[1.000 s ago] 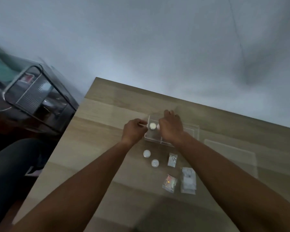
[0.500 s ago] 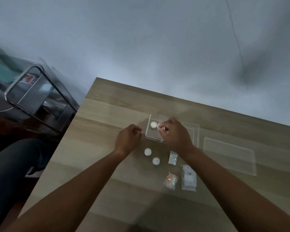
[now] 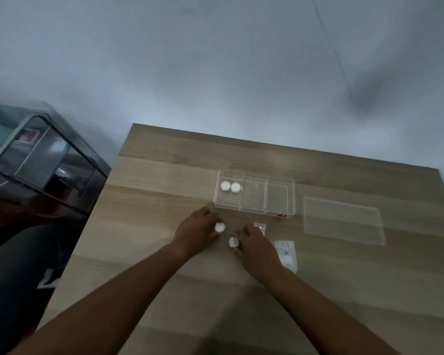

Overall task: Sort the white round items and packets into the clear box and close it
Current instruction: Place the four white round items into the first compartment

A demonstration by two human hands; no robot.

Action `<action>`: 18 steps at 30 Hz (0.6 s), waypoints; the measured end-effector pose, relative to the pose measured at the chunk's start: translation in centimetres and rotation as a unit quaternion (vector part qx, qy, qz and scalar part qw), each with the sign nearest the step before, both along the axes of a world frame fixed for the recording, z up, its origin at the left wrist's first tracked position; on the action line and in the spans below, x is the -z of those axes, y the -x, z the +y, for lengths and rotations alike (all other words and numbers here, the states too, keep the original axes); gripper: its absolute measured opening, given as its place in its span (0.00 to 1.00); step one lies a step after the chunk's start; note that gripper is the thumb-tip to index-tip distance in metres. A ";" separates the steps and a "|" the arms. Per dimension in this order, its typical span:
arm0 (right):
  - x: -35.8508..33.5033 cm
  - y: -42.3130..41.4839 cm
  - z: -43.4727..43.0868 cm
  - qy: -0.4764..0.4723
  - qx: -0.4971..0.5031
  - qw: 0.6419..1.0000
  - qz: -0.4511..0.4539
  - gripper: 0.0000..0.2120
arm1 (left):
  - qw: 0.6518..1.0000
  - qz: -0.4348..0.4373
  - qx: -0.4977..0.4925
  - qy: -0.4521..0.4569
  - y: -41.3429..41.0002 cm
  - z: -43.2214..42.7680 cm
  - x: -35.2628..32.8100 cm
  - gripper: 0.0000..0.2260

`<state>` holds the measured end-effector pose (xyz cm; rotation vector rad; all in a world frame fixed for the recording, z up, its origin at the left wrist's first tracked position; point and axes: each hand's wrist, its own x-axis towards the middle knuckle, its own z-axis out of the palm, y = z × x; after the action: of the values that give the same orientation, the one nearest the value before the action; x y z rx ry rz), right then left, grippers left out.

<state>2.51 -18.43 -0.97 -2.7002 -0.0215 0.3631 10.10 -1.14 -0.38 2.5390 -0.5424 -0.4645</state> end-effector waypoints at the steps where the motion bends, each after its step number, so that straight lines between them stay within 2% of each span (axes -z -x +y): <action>1: 0.0 0.1 -0.1 -0.005 0.000 1.000 -0.008 0.15 | 1.000 -0.003 0.000 -0.001 0.0 0.0 -0.1 0.13; 4: -0.3 0.2 -0.3 -0.033 0.007 0.999 -0.025 0.13 | 1.000 -0.027 0.004 0.015 -0.1 0.1 -0.7 0.13; 7: -0.5 0.7 -0.8 -0.056 0.020 0.997 -0.041 0.12 | 0.995 -0.087 0.010 0.052 -1.0 0.0 -2.1 0.14; 10: -0.9 1.7 -1.7 -0.093 0.064 0.993 -0.044 0.14 | 0.992 -0.122 -0.011 0.043 -3.5 -0.8 -3.9 0.16; 15: -1.7 2.8 -2.9 -0.126 0.114 0.983 -0.073 0.13 | 0.982 -0.128 0.056 -0.124 -8.1 -3.6 -5.4 0.15; 18: -2.1 3.0 -3.7 -0.136 0.145 0.976 -0.084 0.13 | 0.953 -0.117 0.132 -0.245 -9.3 -5.3 -5.6 0.13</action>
<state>-0.51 -22.08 1.15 -2.4087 0.2525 0.0373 19.38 -6.39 5.22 3.0359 -0.9677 -0.4345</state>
